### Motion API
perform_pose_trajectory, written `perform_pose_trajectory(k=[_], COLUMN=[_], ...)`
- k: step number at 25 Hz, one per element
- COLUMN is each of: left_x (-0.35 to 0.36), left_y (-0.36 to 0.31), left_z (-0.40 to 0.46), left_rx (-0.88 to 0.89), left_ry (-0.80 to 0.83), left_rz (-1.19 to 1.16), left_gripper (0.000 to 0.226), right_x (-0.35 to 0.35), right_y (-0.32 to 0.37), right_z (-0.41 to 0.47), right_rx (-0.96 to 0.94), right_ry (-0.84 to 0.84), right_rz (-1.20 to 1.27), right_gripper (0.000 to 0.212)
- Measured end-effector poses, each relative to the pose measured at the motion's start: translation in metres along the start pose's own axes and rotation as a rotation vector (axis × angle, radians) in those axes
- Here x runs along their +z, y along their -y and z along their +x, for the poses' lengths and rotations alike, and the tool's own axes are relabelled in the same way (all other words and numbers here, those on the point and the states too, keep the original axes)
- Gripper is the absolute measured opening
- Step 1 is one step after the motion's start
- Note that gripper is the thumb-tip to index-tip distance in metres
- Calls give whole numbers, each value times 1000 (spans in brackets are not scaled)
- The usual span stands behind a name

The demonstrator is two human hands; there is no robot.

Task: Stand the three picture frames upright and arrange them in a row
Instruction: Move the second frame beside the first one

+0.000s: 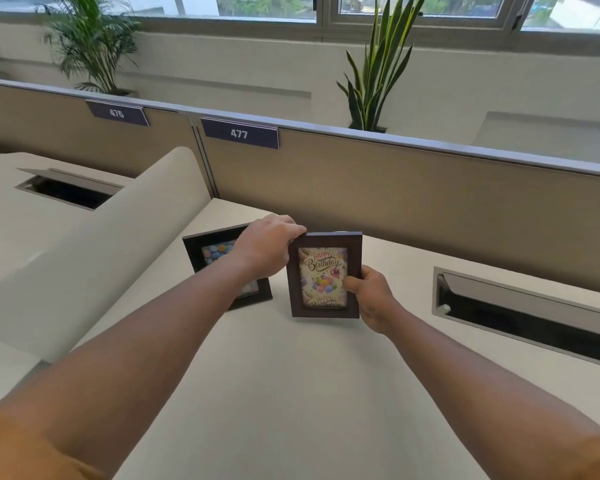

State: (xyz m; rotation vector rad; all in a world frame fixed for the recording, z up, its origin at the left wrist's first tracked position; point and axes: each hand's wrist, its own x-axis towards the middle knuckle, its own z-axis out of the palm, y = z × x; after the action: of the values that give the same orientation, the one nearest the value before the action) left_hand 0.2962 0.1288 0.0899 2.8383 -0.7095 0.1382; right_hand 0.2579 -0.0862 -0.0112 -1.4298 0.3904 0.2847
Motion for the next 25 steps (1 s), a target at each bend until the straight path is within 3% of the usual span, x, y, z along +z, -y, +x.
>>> perform_pose_trajectory(k=[4,10,25], left_x=[6,15,27], left_y=[27,51,73], left_z=[25,39,31], left_rx=[19,-1,-45], left_ry=[-22,3,-8], left_rz=[93,35,-70], left_gripper=[44,43,40], right_x=[12,28,42], right_y=[0,-4,-6], right_z=[46,81,89], right_rx=[-19,-2,-2], right_ry=[14,35,72], right_rz=[28,34,21], right_gripper=[33,32,33])
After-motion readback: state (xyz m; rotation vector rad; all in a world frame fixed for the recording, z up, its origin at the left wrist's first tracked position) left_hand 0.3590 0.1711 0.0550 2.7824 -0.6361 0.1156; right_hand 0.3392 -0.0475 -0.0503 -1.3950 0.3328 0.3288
